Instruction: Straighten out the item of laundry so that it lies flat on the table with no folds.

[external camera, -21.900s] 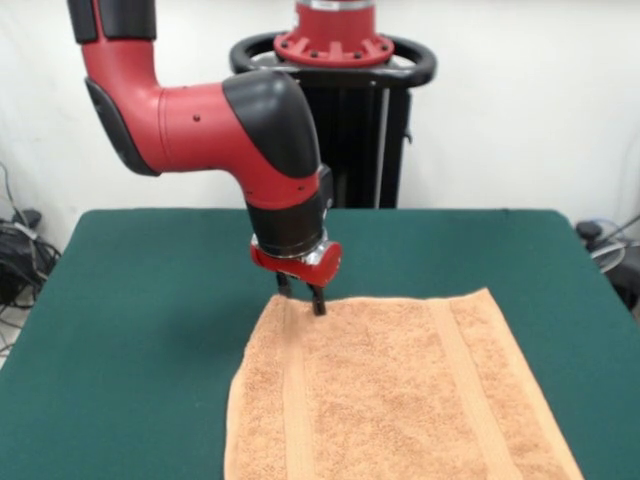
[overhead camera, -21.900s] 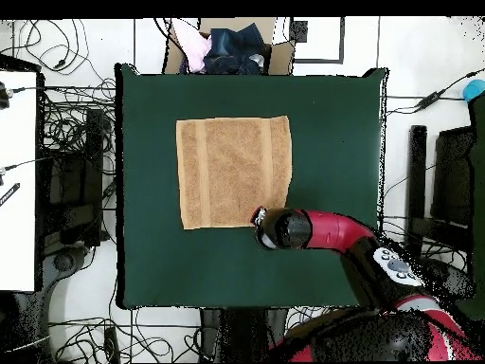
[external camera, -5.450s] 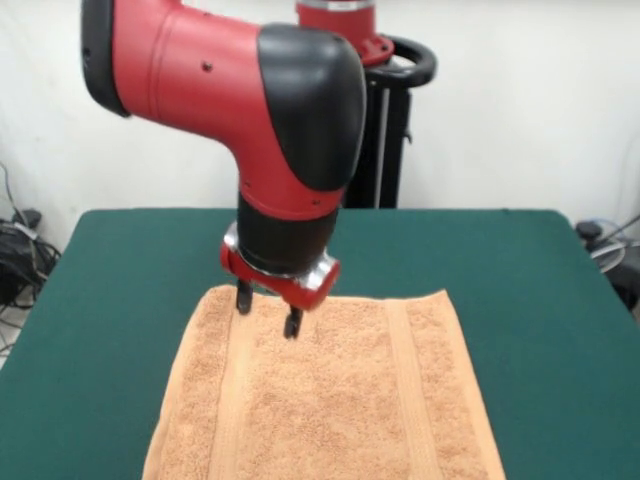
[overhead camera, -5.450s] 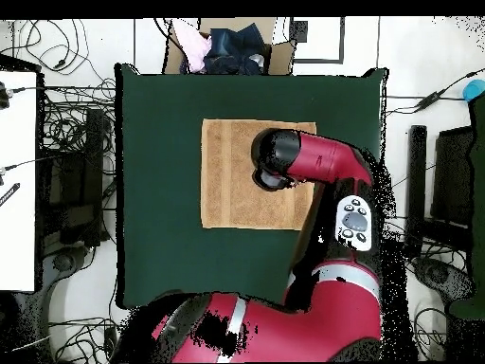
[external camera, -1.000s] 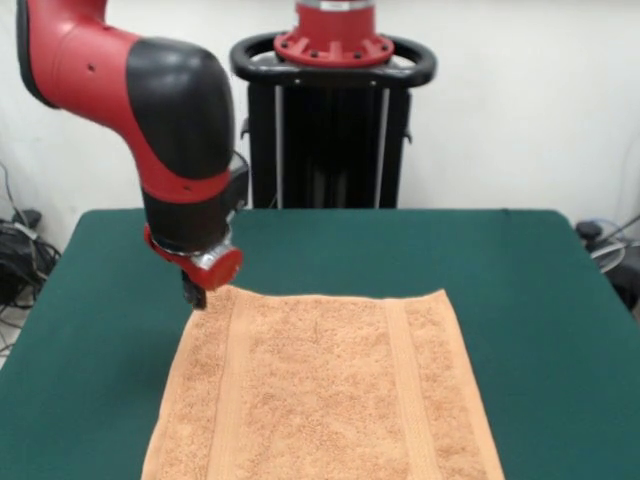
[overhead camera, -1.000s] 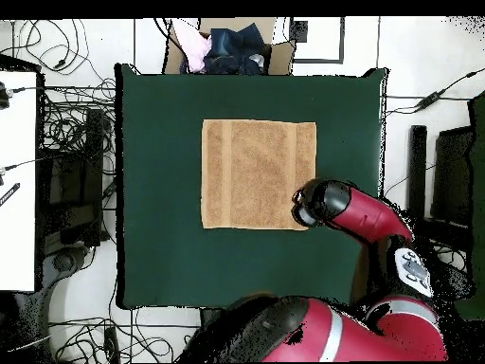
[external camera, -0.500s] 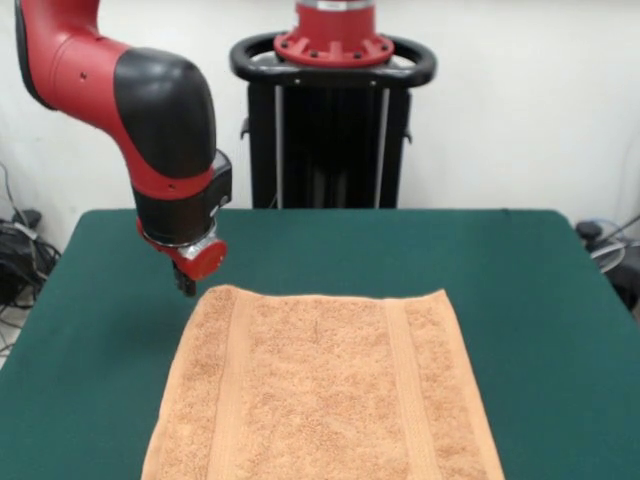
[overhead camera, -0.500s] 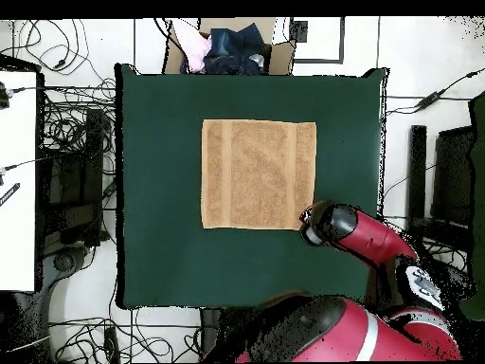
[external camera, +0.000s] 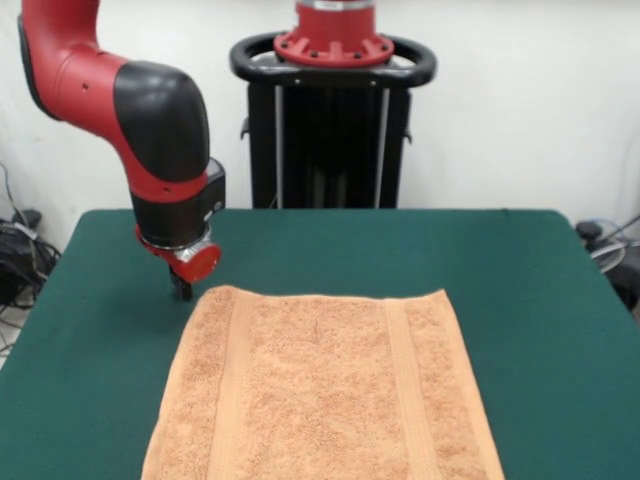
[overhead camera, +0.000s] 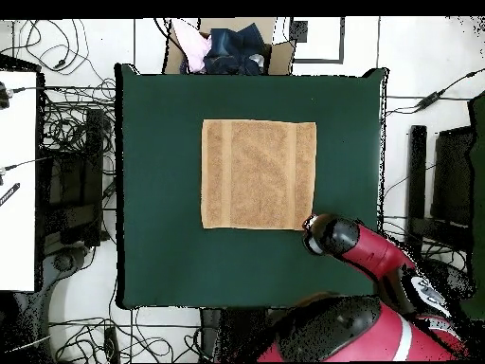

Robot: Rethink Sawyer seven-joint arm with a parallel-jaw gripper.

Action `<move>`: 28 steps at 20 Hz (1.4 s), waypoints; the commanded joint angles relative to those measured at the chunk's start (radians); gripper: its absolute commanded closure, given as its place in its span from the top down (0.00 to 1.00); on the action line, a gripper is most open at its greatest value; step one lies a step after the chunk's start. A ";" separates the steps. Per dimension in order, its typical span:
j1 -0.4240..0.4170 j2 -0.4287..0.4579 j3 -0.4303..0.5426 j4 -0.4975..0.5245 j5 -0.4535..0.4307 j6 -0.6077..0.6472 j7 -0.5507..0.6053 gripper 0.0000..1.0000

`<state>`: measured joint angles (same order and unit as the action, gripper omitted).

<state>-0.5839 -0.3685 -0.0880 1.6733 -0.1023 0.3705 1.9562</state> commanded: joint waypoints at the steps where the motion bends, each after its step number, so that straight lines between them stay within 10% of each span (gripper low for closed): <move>1: -0.043 0.212 0.143 0.043 -0.087 -0.162 0.012 0.00; 28: 0.115 -0.069 0.107 0.025 0.034 0.260 0.086 0.00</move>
<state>-0.5325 -0.3944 -0.0700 1.6778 -0.1222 0.4536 1.9562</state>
